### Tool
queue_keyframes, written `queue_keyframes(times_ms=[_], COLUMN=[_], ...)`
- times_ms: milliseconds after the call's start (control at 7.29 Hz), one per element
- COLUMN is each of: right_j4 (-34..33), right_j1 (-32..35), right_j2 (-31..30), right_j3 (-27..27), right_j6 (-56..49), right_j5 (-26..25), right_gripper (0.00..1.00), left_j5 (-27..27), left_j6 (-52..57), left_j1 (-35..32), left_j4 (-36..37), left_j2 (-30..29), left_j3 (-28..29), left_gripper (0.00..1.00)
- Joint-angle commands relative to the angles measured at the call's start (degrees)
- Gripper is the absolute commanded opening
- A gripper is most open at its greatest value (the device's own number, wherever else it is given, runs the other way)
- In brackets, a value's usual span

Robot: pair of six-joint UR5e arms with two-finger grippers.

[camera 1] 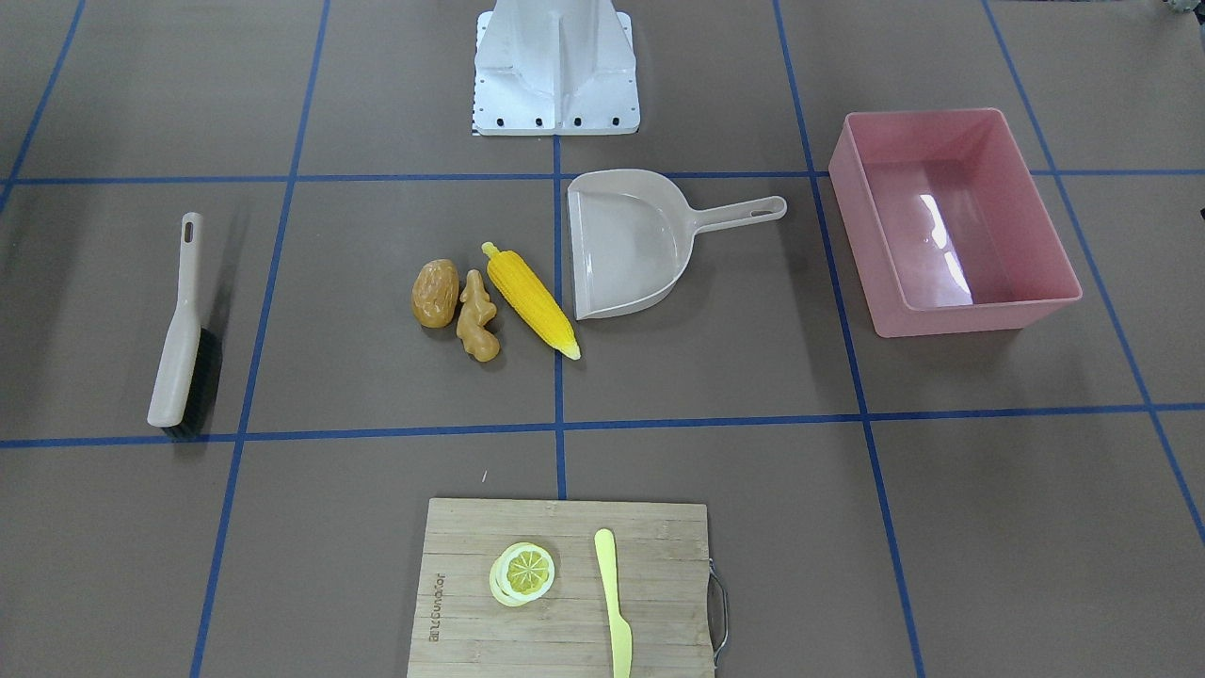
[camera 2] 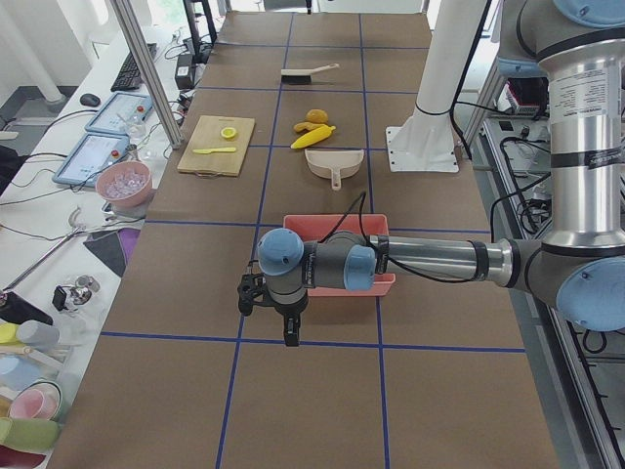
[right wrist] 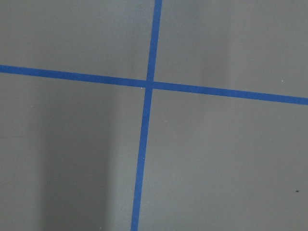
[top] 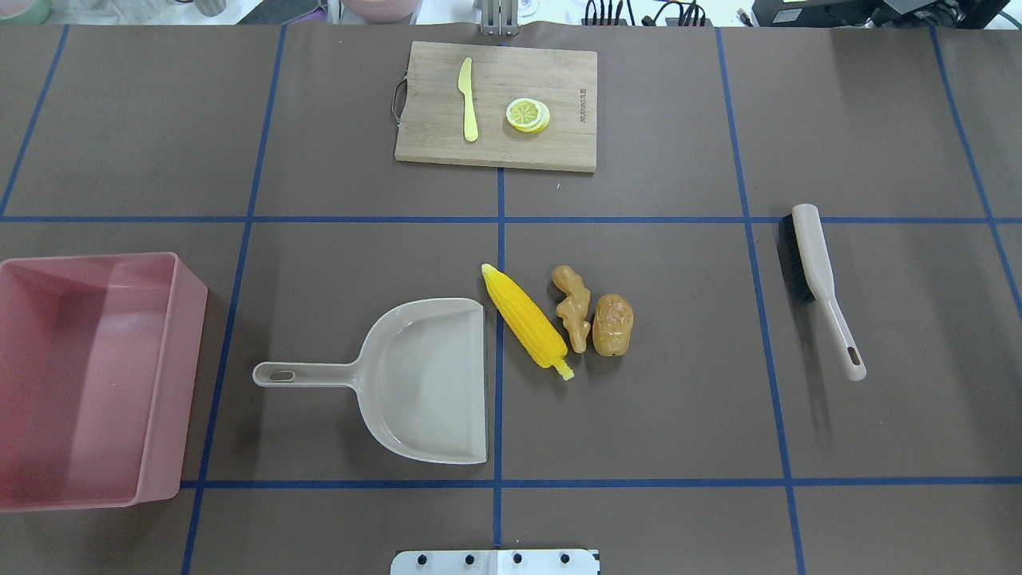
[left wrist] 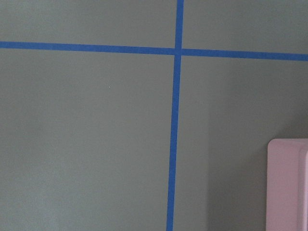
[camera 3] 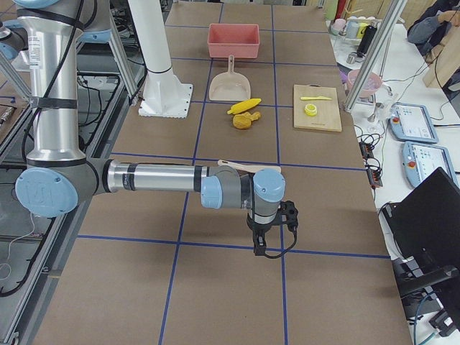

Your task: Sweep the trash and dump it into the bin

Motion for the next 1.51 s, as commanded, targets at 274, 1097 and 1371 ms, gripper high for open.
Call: queue_keyframes(times_ms=[274,1097,1371], right_j4=[0.5,0.7,0.0], right_j1=[0.0,-0.2,-6.4], right_j2=[-0.3,-0.9,1.0], right_j3=[0.2,-0.1,1.4], right_j6=[-0.1,0.5,9.5], right_j5=[-0.5,-0.1,-1.9], right_gripper=[1.0,1.0,1.0], left_j5=[0.1,1.7,2.1], left_j6=[0.0,0.0,0.0], left_j1=[-0.1,0.0,0.0], left_j4=[0.0,0.0,0.0], left_j2=[0.1,-0.3,-0.5], left_j3=[-0.1,-0.1,-0.4], left_gripper=[0.99,0.99,0.99])
